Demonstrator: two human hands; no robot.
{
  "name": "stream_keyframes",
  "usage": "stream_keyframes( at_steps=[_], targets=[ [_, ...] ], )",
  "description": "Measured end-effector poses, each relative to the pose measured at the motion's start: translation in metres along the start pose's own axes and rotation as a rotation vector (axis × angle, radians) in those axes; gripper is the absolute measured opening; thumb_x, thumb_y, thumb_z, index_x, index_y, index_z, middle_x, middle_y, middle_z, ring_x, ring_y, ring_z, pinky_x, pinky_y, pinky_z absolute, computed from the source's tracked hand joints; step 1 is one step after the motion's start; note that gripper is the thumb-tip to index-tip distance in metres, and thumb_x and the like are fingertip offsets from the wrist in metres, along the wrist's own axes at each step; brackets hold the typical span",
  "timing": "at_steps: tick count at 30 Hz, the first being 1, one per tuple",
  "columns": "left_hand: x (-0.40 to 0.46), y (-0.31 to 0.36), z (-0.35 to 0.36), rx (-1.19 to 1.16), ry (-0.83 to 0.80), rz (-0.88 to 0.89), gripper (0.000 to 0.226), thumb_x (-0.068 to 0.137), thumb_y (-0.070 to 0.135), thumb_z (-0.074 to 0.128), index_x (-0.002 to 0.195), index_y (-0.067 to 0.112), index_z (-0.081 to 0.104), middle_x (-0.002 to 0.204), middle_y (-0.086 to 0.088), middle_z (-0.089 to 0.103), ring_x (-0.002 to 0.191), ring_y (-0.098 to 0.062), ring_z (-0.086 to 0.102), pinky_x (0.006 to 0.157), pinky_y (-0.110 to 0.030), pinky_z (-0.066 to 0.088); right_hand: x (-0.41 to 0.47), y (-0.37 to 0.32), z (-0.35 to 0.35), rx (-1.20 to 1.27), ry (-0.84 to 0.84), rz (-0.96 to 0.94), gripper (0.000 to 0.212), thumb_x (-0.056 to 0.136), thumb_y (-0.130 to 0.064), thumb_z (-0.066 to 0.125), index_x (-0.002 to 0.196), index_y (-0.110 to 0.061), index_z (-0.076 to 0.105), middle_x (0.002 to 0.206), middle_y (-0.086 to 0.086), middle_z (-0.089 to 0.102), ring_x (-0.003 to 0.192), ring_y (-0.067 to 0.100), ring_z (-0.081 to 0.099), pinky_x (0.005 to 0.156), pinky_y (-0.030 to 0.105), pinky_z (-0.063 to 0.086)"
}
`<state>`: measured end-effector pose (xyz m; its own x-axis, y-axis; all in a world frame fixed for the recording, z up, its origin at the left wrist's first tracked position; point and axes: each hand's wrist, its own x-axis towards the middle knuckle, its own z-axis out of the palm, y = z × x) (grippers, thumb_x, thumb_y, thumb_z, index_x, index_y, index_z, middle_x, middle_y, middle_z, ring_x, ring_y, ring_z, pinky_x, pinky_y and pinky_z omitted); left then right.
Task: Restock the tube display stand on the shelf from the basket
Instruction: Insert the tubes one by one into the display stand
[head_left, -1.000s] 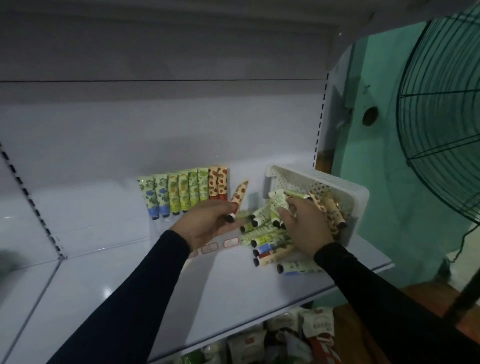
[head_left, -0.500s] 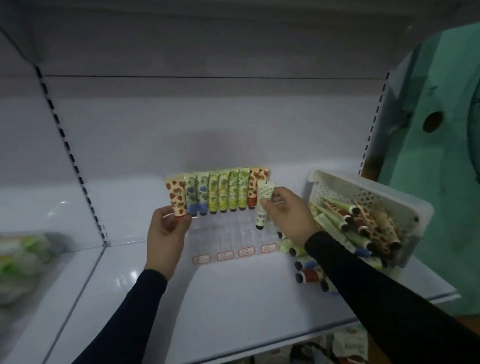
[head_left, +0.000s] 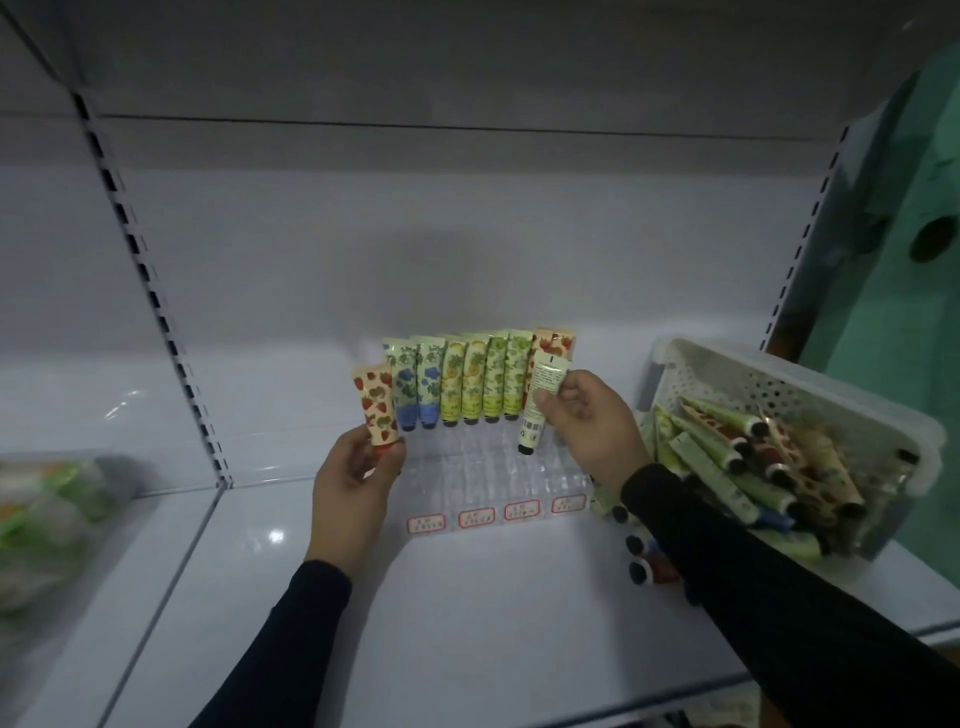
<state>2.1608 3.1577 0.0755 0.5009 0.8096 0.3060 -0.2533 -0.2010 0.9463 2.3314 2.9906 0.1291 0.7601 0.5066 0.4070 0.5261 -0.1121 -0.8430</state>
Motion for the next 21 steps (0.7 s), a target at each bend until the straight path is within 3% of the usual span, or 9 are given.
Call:
stream_keyframes(
  at_steps=[3,5,7,9,11,13,15,18,21],
  targets=[
    [0.0,0.0,0.0,0.001,0.004,0.002,0.023,0.091,0.011,0.066,0.113,0.015,0.063,0.106,-0.001,0.071,0.099,-0.017,0.067,0.071,-0.016,0.053,-0.001,-0.003,0.002,-0.033,0.012,-0.018,0.027,0.09,-0.032,0.065,0.078,-0.017,0.046,0.065,-0.002,0.052,0.054,0.001,0.046,0.057,0.014,0.041],
    [-0.001,0.0,0.0,0.001,0.0,0.007,0.022,0.091,0.012,0.066,0.111,0.018,0.062,0.106,0.0,0.07,0.099,-0.017,0.066,0.069,-0.015,0.053,-0.002,-0.004,0.003,-0.066,0.001,-0.023,0.029,0.091,-0.033,0.063,0.078,-0.016,0.043,0.062,0.007,0.052,0.052,0.007,0.046,0.056,0.021,0.041],
    [-0.001,0.0,0.0,-0.001,-0.001,0.008,0.021,0.091,0.012,0.066,0.11,0.019,0.062,0.106,-0.001,0.07,0.099,-0.018,0.066,0.067,-0.013,0.053,-0.002,-0.007,0.004,-0.074,-0.051,-0.015,0.026,0.094,-0.032,0.059,0.085,-0.013,0.044,0.074,0.021,0.057,0.055,0.017,0.056,0.059,0.029,0.046],
    [-0.001,0.0,0.0,-0.003,-0.003,0.007,0.021,0.091,0.011,0.066,0.11,0.019,0.062,0.106,-0.001,0.071,0.099,-0.018,0.066,0.068,-0.014,0.053,-0.001,-0.008,0.005,0.022,-0.11,0.029,0.025,0.096,-0.027,0.056,0.098,-0.004,0.045,0.086,0.029,0.053,0.056,0.015,0.063,0.059,0.03,0.051],
    [-0.001,-0.001,0.0,0.002,-0.007,0.013,0.02,0.091,0.011,0.066,0.109,0.02,0.062,0.106,-0.001,0.071,0.099,-0.019,0.066,0.068,-0.014,0.053,0.002,-0.008,0.005,0.059,-0.144,0.055,0.025,0.097,-0.023,0.055,0.107,-0.002,0.045,0.089,0.024,0.055,0.06,0.011,0.064,0.061,0.025,0.055],
    [-0.001,-0.002,0.0,0.015,-0.014,0.024,0.019,0.091,0.011,0.065,0.108,0.02,0.062,0.105,0.0,0.071,0.099,-0.018,0.066,0.069,-0.015,0.053,0.003,-0.009,0.005,0.043,-0.157,0.053,0.022,0.095,-0.026,0.058,0.11,-0.013,0.049,0.1,0.012,0.066,0.072,0.014,0.067,0.07,0.032,0.059],
    [-0.001,-0.002,0.0,0.023,-0.024,0.032,0.02,0.091,0.011,0.065,0.109,0.02,0.062,0.106,0.002,0.07,0.1,-0.017,0.066,0.072,-0.018,0.054,0.004,-0.011,0.005,0.028,-0.142,0.059,0.03,0.087,-0.038,0.066,0.109,-0.023,0.051,0.106,0.005,0.068,0.088,0.02,0.067,0.079,0.043,0.058],
    [0.0,-0.004,-0.001,0.037,-0.032,0.037,0.02,0.092,0.012,0.065,0.108,0.023,0.062,0.109,0.002,0.07,0.103,-0.018,0.065,0.083,-0.032,0.055,0.005,-0.013,0.007,-0.001,-0.147,0.085,0.051,0.076,-0.058,0.067,0.109,-0.021,0.054,0.108,0.003,0.068,0.098,0.021,0.066,0.087,0.044,0.054],
    [0.0,-0.003,-0.001,0.041,-0.033,0.037,0.021,0.092,0.013,0.065,0.106,0.027,0.062,0.11,0.003,0.069,0.105,-0.018,0.064,0.087,-0.038,0.055,0.005,-0.019,0.008,-0.053,-0.187,0.11,0.034,0.09,-0.042,0.057,0.113,-0.017,0.054,0.102,0.001,0.065,0.086,0.012,0.061,0.078,0.022,0.05]
  ],
)
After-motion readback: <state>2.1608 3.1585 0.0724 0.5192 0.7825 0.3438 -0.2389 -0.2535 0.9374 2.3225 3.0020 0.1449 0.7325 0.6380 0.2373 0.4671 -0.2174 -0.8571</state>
